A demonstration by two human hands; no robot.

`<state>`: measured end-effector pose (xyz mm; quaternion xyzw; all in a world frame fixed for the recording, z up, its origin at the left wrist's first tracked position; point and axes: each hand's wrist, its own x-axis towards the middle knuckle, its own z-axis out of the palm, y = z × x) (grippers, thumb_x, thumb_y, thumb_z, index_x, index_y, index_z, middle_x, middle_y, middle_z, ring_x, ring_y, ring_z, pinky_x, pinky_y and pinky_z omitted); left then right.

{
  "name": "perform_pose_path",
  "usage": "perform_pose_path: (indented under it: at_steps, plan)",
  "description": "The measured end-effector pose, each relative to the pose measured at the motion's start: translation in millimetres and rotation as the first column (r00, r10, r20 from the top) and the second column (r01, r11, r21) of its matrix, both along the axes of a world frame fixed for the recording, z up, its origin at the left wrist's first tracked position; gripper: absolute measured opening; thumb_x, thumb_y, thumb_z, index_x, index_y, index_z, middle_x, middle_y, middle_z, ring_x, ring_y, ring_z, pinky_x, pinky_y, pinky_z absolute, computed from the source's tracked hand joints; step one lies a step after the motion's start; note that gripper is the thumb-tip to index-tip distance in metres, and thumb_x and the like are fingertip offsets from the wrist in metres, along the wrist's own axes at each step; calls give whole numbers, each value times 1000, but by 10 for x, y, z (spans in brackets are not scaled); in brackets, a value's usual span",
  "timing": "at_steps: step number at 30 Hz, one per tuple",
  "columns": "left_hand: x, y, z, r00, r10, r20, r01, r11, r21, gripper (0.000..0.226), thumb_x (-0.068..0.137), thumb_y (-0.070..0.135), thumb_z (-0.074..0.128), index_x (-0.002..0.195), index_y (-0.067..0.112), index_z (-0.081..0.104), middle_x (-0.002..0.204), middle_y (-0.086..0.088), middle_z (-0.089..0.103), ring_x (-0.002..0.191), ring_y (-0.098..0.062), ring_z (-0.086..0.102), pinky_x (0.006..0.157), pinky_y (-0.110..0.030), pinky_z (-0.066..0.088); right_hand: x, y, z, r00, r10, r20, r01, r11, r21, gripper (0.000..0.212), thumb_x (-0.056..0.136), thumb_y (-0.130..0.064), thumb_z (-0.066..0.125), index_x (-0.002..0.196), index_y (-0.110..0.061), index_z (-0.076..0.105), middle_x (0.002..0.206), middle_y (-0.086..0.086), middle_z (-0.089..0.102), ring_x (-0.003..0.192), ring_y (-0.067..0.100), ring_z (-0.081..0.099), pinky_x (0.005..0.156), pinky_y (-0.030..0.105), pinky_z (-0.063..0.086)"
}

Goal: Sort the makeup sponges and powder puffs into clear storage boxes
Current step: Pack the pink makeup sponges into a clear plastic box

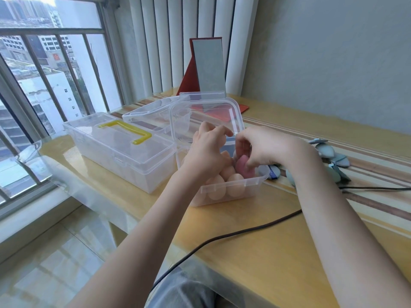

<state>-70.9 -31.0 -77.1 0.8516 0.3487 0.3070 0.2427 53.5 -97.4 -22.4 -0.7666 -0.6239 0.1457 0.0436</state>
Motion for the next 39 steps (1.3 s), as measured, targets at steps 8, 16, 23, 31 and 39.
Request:
perform_pose_path:
  at_steps: [8, 16, 23, 31, 39]
  plan:
    - [5, -3, 2, 1000, -8, 10, 8, 1000, -14, 46, 76, 19, 70, 118, 24, 55, 123, 0, 37, 115, -21, 38, 96, -40, 46, -45, 24, -175, 986, -52, 158, 43, 997, 61, 31, 76, -3, 67, 64, -22, 47, 90, 4, 66, 79, 24, 63, 66, 34, 52]
    - [-14, -64, 54, 972, -113, 207, 126, 991, -54, 50, 83, 8, 52, 129, 25, 51, 122, 0, 37, 111, -17, 40, 101, -34, 40, 276, -99, 150, 977, -13, -212, 35, 994, 101, 31, 71, -38, 81, 85, -26, 56, 82, -6, 64, 72, 10, 63, 63, 28, 48]
    - [4, -32, 43, 927, -230, 297, 208, 973, 105, 76, 83, 4, 68, 145, 13, 25, 119, -5, 57, 101, -9, 57, 89, -18, 47, 191, 37, 35, 796, 44, -603, 129, 962, 240, 28, 87, -46, 63, 99, -24, 51, 88, 2, 71, 76, 15, 73, 67, 32, 59]
    - [18, -19, -31, 961, -273, 54, 277, 954, -114, 101, 63, 33, 84, 139, 29, 17, 131, 0, 36, 117, -13, 39, 101, -31, 41, 419, -96, 89, 779, 58, -624, 118, 964, 237, 37, 74, -20, 81, 103, -22, 59, 91, -6, 75, 80, 4, 69, 64, 25, 53]
    - [16, -59, 8, 969, -245, -30, 245, 969, -18, 37, 73, 11, 72, 91, 27, 43, 114, 3, 37, 107, -17, 36, 87, -21, 38, 437, -192, 174, 771, 101, -629, -23, 991, 131, 51, 77, 5, 72, 107, -37, 68, 103, 8, 66, 84, 9, 70, 70, 23, 55]
